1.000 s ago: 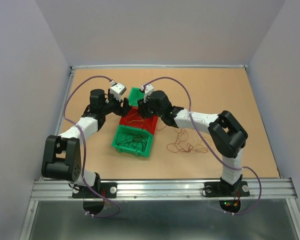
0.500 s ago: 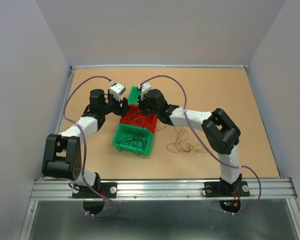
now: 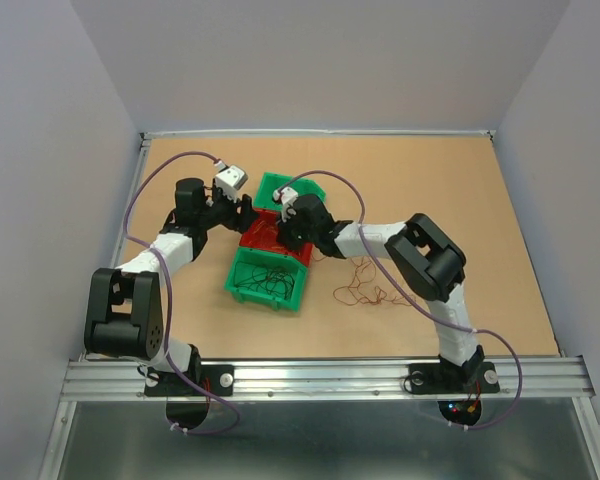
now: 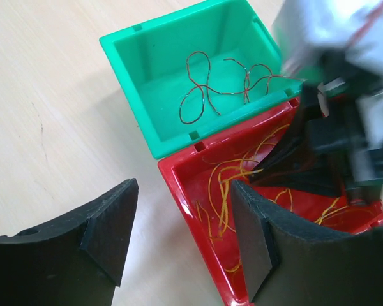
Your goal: Untangle the cables
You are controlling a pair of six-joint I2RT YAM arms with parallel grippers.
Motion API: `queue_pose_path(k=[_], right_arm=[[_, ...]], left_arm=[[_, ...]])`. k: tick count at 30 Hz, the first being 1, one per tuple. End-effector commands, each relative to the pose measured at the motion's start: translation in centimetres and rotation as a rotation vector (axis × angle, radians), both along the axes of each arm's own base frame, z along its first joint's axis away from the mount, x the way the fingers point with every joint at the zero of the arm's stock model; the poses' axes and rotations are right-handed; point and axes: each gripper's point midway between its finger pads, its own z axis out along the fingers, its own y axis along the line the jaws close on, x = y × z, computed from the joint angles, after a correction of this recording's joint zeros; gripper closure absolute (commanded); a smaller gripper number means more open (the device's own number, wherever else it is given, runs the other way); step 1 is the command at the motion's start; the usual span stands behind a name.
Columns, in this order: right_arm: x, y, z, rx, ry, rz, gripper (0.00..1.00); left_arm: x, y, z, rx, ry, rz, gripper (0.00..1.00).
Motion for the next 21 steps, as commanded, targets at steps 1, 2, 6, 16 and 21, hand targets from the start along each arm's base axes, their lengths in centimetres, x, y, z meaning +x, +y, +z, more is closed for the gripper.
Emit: queue_pose_path(k=[1,2,6,16,21], right_arm=[[-0.9,-0.9,-6.0,-0.040,0.181,0.012,0.99],[-1.1,-0.9,-6.3,-0.043,0.199,0.016,0.99],[-1.1,-0.8,-3.7,-0.007,0.178,0.010,0.95],[-0.2,0.2,6.5,0.135,0.061,0.004,0.81],[0.0,0.6,7.2,0.147,0.062,0.015,0.76]], left_arm=[[-0.4,-0.3,0.9,0.000,-0.046,-0.046,0.30],[-0.5,-0.5,0.9,-0.002,-0.044,-0.057,0.30],[-1.1,-0.8,0.5,-0.002,-0.030,-0.090,0.30],[-1.4,-1.6,-0.6,-0.012,0.016,-0.145,0.40],[-1.0,-2.0,-1.0,-0.009,0.030,-0.154,0.56]])
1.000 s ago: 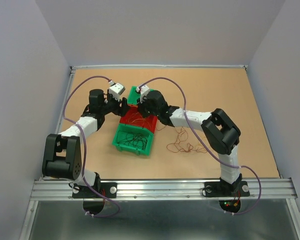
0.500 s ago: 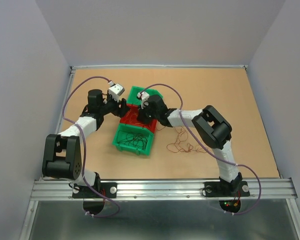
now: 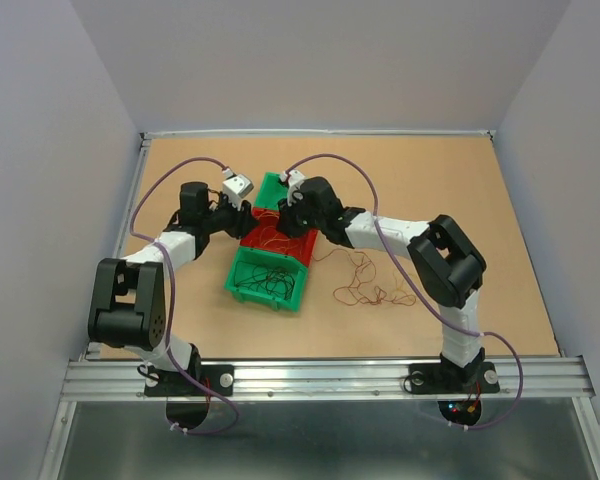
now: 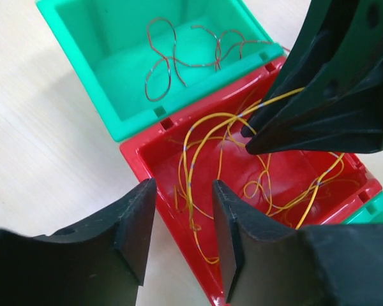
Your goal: Untangle the cables
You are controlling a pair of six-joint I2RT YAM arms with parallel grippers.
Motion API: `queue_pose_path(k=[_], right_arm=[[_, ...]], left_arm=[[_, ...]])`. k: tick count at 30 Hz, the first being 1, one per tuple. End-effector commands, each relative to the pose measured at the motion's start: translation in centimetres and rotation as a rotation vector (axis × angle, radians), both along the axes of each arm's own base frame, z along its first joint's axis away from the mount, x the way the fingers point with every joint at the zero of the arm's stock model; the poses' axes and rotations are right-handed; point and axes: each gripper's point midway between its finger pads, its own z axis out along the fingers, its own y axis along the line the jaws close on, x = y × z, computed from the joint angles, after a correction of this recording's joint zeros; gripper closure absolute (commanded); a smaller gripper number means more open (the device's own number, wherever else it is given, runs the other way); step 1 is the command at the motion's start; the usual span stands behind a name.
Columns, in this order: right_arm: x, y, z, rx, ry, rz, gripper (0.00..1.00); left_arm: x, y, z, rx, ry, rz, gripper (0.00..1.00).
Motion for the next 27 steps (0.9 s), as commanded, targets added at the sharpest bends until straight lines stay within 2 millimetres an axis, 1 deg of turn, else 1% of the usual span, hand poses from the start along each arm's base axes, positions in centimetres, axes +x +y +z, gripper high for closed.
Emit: queue_pose_path(k=[1,2,3,4,7,8,9,10,11,13,15,18,19,21,22,26,27], right_arm=[[0.4,0.8,3.1,0.050,-0.024,0.011,0.75],[0.4,0.9,3.2,0.055,-0.023,0.014,0.73],[0.2,1.0,3.2,0.057,-0.021,0.021,0.70],[0.3,1.0,3.4,0.060,-0.022,0.019,0.67],[0.5,0.8,3.9,0.061,-0.036,0.006,0.62],[0.5,0.8,4.1,0.063,-0.039,0.005,0.59],[0.4,0.8,4.5,0.067,-0.044,0.009,0.49],[0.4,0.6,4.8,0.068,-0.050,0.005,0.43],[0.3,0.6,5.0,0.068,-0.052,0.004,0.39],[0.3,0.2,6.0,0.075,-0.071,-0.008,0.32],[0.2,-0.2,6.3,0.073,-0.078,-0.018,0.29],[-0.1,-0.8,7.4,0.081,-0.095,-0.034,0.29],[0.0,-1.0,8.2,0.088,-0.106,-0.043,0.29],[-0.2,-1.5,8.2,0.084,-0.106,-0.055,0.29],[-0.4,-1.6,8.7,0.089,-0.111,-0.055,0.29],[-1.2,-2.3,7.9,0.077,-0.084,-0.063,0.34],[-1.1,-2.4,7.9,0.075,-0.085,-0.069,0.34]], left_arm=[[0.6,-0.8,1.1,-0.004,-0.034,-0.038,0.59],[0.7,-0.9,0.9,0.002,-0.031,-0.037,0.62],[0.7,-1.1,0.8,0.005,-0.028,-0.043,0.67],[0.7,-1.1,0.7,0.009,-0.023,-0.045,0.77],[0.7,-1.3,0.7,0.012,-0.024,-0.053,0.90],[0.6,-1.3,0.8,0.012,-0.026,-0.053,0.90],[0.6,-1.4,0.9,0.013,-0.028,-0.057,0.91],[0.5,-1.5,1.0,0.012,-0.030,-0.061,0.92],[0.5,-1.6,1.0,0.013,-0.033,-0.062,0.93],[0.6,-1.6,1.1,0.014,-0.037,-0.061,0.93],[0.7,-1.7,1.1,0.021,-0.041,-0.054,0.93],[0.9,-1.8,0.7,0.044,-0.040,-0.038,0.94],[0.9,-1.8,0.6,0.048,-0.040,-0.036,0.94],[1.0,-1.8,0.5,0.058,-0.041,-0.026,0.94],[1.1,-1.7,0.4,0.066,-0.041,-0.017,0.94],[1.4,-1.7,0.6,0.065,-0.042,-0.005,0.94],[1.4,-1.6,0.5,0.066,-0.041,0.000,0.94]])
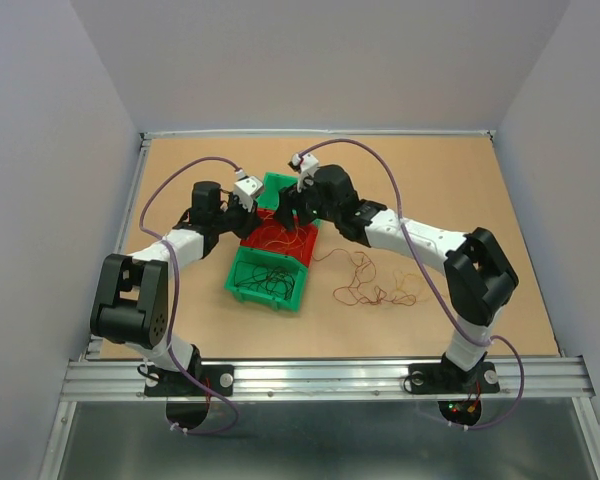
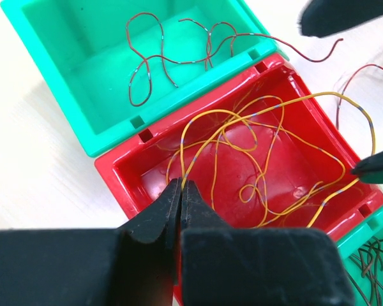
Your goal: Untangle the cables
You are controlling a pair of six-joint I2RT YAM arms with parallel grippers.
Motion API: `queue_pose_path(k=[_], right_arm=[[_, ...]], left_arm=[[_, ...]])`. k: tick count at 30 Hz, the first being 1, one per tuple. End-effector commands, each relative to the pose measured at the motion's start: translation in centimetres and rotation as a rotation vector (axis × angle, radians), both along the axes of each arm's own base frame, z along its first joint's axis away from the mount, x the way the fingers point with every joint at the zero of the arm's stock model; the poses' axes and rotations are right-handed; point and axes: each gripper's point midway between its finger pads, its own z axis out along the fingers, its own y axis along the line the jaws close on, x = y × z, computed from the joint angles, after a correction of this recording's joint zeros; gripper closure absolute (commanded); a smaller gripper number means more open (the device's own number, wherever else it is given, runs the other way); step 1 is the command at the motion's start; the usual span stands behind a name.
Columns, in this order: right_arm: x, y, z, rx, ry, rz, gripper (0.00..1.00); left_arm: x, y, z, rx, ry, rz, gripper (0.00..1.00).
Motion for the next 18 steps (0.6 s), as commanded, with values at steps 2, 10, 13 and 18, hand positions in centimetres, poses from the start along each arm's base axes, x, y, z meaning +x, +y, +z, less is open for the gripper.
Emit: queue_pose_path(k=[2,10,13,18], right_arm=[[-0.4,-1.6,-1.3,-0.029,0.018,-0.054,0.34],[-0.2,-2.3,-3.4,-0.069,0.039,-0.085,0.61],[-0.3,-1.9,-3.8,-0.068,0.051,-0.069,0.98],[-0.9,-0.2,-5.4,-0.082,0.073,-0.018,1.00]], left_arm=[[1.5,0.0,1.9,0.001,-0.061,0.016,0.94],[1.5,0.0,1.9,0.001,-0.061,0.022,0.95],[1.5,0.0,1.9,0.002,-0.062,0.021,0.95],[1.5,0.0,2.0,-0.003,-0.061,0.022,0.94]])
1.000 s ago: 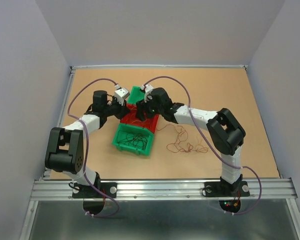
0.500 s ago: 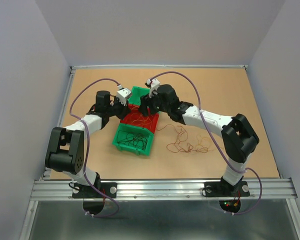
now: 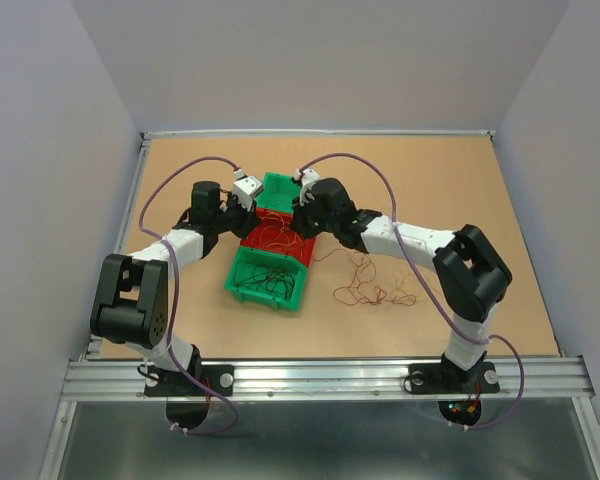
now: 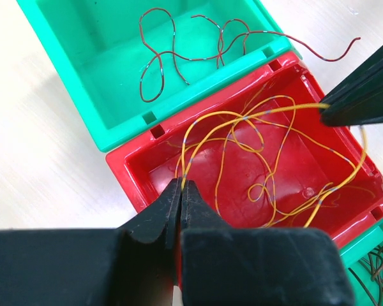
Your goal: Untangle the cables
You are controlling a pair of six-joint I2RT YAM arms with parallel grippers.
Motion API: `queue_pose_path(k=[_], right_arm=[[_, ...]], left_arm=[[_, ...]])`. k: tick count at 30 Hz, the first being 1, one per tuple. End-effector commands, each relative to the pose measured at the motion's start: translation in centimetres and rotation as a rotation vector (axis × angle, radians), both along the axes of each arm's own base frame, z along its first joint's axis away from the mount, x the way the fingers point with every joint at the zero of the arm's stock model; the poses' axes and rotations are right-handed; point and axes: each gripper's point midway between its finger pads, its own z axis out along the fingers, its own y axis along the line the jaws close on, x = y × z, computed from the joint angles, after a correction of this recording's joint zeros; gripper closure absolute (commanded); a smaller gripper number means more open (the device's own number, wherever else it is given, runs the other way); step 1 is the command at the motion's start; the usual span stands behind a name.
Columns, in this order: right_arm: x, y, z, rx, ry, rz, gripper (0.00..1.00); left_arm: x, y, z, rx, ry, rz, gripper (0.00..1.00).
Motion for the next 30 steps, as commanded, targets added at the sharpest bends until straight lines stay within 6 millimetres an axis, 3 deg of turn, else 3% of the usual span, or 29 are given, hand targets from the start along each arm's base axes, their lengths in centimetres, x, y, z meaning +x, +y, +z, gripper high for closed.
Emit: queue_pose_path(k=[1,5,6,9,13,15,18,19,21,22,25,30], right_arm=[[0.0,2.2,-1.3,0.000,0.004,0.047,1.00],[0.4,3.9,-4.2,-0.025,0.043,0.069,0.99],[0.4,3.9,-6.7,-0.061,0.080,0.071,1.00],[0.0,3.8,-10.9,-0.117,0.144,0.077,1.00],[-1.2,3.0,-13.3,-0.147,0.192,0.088,1.00],[-1.3,2.7,-12.9,-0.147,0.187,0.089,0.99],[-0.7,3.0,-9.1,-0.109,0.120,0.081,0.99],[-0.4,3.2,-6.7,-0.077,0.083,0.078,1.00],[-0.1,3.4,-4.4,-0.050,0.048,0.079,0.96],[0.1,3.5,-2.4,-0.026,0.017,0.074,0.76],[0.2,2.9,0.5,0.001,-0.032,0.053,0.50],[-0.1,0.7,0.9,-0.023,-0.054,-0.014,0.43]], left_arm=[[1.1,-0.5,2.2,-0.019,-0.058,-0.007,0.94],[0.9,-0.7,2.1,-0.027,-0.052,-0.022,0.94],[0.9,-0.7,2.1,-0.027,-0.052,-0.024,0.94],[0.7,-0.8,2.0,-0.028,-0.047,-0.039,0.94],[0.5,-0.9,1.9,-0.030,-0.036,-0.043,0.93],[0.3,-1.0,1.8,-0.033,-0.029,-0.049,0.93],[0.1,-1.3,1.7,-0.040,-0.006,-0.056,0.93],[-0.1,-1.5,1.6,-0.034,0.009,-0.062,0.93],[-0.2,-1.7,1.6,-0.023,0.013,-0.065,0.93],[-0.2,-1.9,1.8,-0.009,0.007,-0.056,0.93],[-0.2,-1.9,1.9,0.023,-0.012,-0.024,0.93],[-0.1,-2.0,1.4,0.086,-0.026,0.004,0.93]])
